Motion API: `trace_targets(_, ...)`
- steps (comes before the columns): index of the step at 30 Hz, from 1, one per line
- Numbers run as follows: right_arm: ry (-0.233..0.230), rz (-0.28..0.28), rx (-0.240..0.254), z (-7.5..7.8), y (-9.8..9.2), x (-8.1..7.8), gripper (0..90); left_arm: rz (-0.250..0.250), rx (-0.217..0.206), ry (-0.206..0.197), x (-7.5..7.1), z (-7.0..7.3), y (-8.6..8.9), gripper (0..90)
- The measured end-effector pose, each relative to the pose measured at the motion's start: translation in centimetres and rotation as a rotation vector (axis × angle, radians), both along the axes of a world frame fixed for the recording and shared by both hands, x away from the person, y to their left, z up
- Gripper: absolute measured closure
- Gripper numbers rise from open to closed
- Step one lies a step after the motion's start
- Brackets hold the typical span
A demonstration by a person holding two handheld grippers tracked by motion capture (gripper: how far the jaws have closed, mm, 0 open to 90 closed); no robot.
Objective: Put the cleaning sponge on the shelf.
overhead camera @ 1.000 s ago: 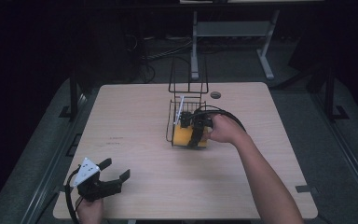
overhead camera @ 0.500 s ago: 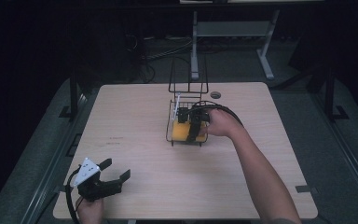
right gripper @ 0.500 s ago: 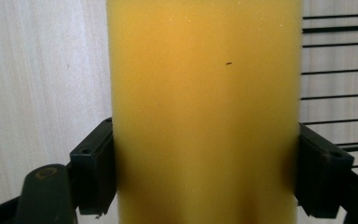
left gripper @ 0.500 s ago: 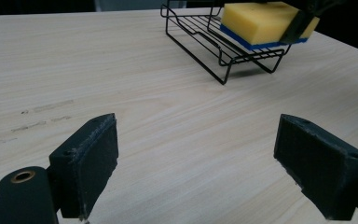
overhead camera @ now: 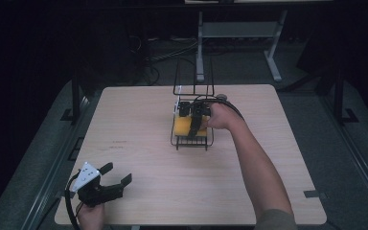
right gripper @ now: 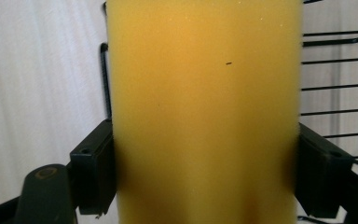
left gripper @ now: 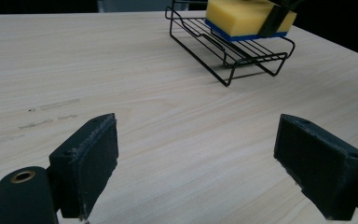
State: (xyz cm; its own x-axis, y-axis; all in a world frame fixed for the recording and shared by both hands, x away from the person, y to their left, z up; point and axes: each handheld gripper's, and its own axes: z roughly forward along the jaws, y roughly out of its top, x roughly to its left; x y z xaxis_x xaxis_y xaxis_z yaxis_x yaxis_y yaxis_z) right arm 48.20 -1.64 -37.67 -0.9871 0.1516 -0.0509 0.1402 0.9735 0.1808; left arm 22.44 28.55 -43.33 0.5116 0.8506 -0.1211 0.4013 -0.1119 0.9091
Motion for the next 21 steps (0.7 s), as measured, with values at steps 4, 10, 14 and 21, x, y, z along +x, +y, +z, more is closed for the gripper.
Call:
trace_targets(4, 0.002, -0.006, -0.001, -0.8, -0.4, 0.9, 21.1, 0.0, 0.0, 0.0, 0.0, 0.0, 0.0, 12.9)
trace_targets(10, 0.019, 0.0, -0.02, -1.8, -0.3, 1.2, 21.0, -0.007, 0.005, 0.004, 0.0, 0.0, -0.1, 13.0)
trace_targets(14, 0.017, -0.003, -0.016, -2.1, -0.2, 1.3, 21.0, 0.0, -0.001, -0.002, 0.0, 0.0, 0.0, 12.9)
trace_targets(21, 0.008, 0.006, -0.017, -2.6, -0.3, 1.5, 20.4, 0.004, -0.007, 0.002, 0.0, 0.0, 0.4, 12.9)
